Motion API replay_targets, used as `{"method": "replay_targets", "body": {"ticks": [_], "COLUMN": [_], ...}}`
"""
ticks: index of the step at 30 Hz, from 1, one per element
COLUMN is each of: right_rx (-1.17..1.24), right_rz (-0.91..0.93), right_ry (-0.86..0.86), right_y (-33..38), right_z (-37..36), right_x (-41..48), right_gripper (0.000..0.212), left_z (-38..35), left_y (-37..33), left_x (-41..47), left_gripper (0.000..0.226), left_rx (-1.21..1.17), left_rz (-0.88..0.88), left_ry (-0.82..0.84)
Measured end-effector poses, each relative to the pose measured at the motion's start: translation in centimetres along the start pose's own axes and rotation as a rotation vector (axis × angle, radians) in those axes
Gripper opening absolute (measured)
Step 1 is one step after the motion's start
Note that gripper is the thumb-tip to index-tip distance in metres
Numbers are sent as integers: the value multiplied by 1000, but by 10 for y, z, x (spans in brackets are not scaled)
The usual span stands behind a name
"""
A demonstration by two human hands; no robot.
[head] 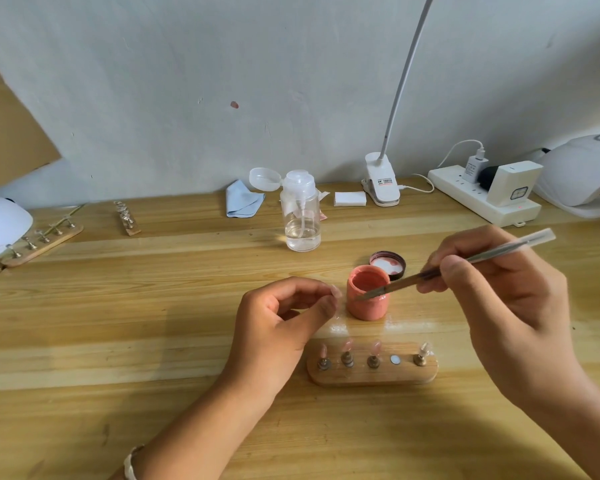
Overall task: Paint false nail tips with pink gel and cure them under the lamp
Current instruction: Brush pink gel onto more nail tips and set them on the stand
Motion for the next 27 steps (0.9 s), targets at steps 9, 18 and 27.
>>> {"method": "replay_targets", "body": {"ticks": [9,18,27], "right_rx": [35,128,226], "right_rz": [-22,-25,-85], "right_ry": [28,-93,-293], "right_y": [-2,-4,-9], "right_z": [-4,9,30], "right_x": [2,7,17], "right_gripper": [11,10,5], "left_z": [-1,-2,-44], "left_y": [1,-5,-37], "left_x": [0,-2,-27], "left_gripper": [13,14,7], "left_rx": [-77,-31,565], "left_rz": [38,40,-423], "left_ry": [-15,-14,142]}}
Point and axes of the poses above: each hand's wrist, its own x-axis towards the middle knuckle, its own z-axis out of the back of the hand, y = z × x, the point moved 7 cm from there along x, towards the middle knuckle, and after that the axes turned 6 degrees about x, right-handed, at the moved point
